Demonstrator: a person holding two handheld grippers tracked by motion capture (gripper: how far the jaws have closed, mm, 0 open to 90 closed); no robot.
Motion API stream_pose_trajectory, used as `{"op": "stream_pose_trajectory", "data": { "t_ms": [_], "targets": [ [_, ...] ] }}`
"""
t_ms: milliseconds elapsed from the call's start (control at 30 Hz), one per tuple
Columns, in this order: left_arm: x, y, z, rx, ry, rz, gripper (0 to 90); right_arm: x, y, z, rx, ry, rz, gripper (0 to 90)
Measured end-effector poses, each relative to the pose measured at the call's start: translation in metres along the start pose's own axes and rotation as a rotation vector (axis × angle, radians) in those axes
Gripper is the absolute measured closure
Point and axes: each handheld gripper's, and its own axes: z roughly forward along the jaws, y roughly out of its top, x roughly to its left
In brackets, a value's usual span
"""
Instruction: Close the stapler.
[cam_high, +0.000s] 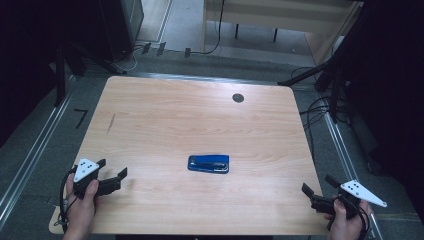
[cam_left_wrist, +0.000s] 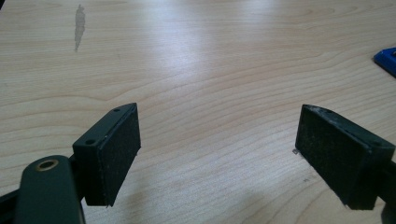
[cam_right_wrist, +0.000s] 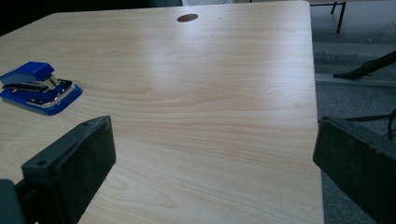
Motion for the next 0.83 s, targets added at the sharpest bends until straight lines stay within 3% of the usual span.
{"op": "stream_pose_trajectory", "data": {
  "t_ms": [300,833],
  "targets": [
    [0.0,0.0,0.001,0.006,0.003,-0.001,14.7,-0.014,-0.014,0.011,0.016,0.009,0.025,0.0],
    [0.0,0.001,0.001,0.014,0.003,-0.006,14.7,-0.014,-0.019,0.021,0.028,0.01,0.038,0.0]
  ]
}}
